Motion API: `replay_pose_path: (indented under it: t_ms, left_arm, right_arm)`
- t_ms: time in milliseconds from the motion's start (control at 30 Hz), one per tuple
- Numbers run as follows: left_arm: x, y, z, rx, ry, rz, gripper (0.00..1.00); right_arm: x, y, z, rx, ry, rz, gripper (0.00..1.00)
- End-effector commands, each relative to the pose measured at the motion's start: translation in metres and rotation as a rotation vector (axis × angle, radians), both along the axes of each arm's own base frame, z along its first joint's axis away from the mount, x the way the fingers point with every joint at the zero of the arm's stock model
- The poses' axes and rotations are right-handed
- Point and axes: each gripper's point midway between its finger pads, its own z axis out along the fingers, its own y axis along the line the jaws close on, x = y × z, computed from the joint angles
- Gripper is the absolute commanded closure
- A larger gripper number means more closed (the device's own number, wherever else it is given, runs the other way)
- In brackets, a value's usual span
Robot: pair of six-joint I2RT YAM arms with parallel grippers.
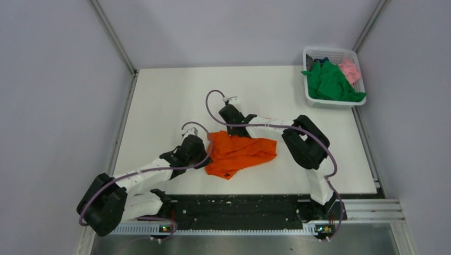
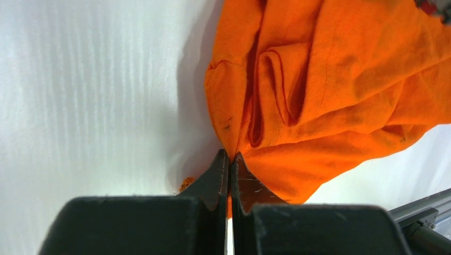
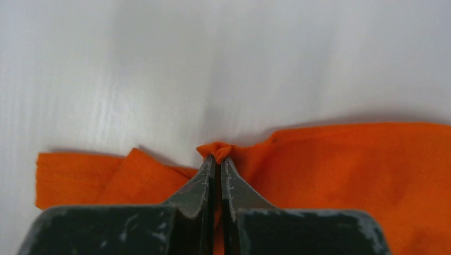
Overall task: Fold and stack the t-shirts
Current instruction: Flatten out the tshirt
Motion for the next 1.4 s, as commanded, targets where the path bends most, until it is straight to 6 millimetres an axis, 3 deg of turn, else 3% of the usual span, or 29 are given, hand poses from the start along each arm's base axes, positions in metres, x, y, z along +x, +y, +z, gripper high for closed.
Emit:
replay_pose_path:
  t_ms: [0,133,167,200,233,300,400,500,700,767,867,1033,1133,1233,1300,1367]
  left_arm:
    - [0.000,0.014,0.014,0.046,-0.032,0.035,1.00]
    - [-0.001,0.032,0.042,0.098,-0.082,0.065,1.00]
    - [0.000,0.040,0.052,0.114,-0.112,0.090,1.00]
    - [0.000,0.046,0.065,0.121,-0.138,0.106,1.00]
    - [0.000,0.053,0.078,0.126,-0.173,0.121,1.00]
    - [-0.002,0.064,0.108,0.117,-0.247,0.143,1.00]
    - [-0.006,0.069,0.160,0.050,-0.383,0.131,1.00]
    - [-0.014,0.069,0.226,-0.045,-0.557,0.080,1.00]
    - [-0.054,0.074,0.364,-0.232,-0.900,-0.045,1.00]
    - [-0.069,0.085,0.396,-0.277,-0.995,-0.039,1.00]
    - [-0.085,0.103,0.429,-0.316,-1.103,-0.001,1.00]
    - [-0.103,0.126,0.465,-0.345,-1.192,0.055,1.00]
    - [-0.093,0.139,0.462,-0.311,-1.175,0.145,1.00]
    - [-0.058,0.144,0.438,-0.195,-1.105,0.266,1.00]
    - [-0.027,0.151,0.407,-0.053,-1.005,0.374,1.00]
    - [0.006,0.161,0.367,0.135,-0.875,0.504,1.00]
  right_arm:
    - [-0.007,-0.036,0.065,0.001,-0.133,-0.097,1.00]
    - [-0.015,-0.078,0.150,0.121,-0.306,-0.165,1.00]
    - [-0.019,-0.097,0.161,0.138,-0.334,-0.193,1.00]
    - [-0.024,-0.117,0.191,0.190,-0.389,-0.219,1.00]
    - [-0.027,-0.132,0.193,0.192,-0.399,-0.232,1.00]
    - [-0.042,-0.172,0.232,0.255,-0.479,-0.265,1.00]
    - [-0.073,-0.212,0.272,0.315,-0.586,-0.282,1.00]
    - [-0.106,-0.230,0.317,0.396,-0.672,-0.236,1.00]
    - [-0.166,-0.274,0.411,0.539,-0.871,-0.203,1.00]
    - [-0.183,-0.293,0.435,0.589,-0.929,-0.239,1.00]
    - [-0.203,-0.315,0.458,0.641,-1.000,-0.273,1.00]
    - [-0.223,-0.319,0.485,0.697,-1.048,-0.209,1.00]
    - [-0.216,-0.329,0.479,0.651,-1.036,-0.282,1.00]
    - [-0.196,-0.336,0.458,0.561,-0.992,-0.399,1.00]
    - [-0.176,-0.334,0.437,0.481,-0.945,-0.469,1.00]
    - [-0.151,-0.325,0.403,0.374,-0.873,-0.519,1.00]
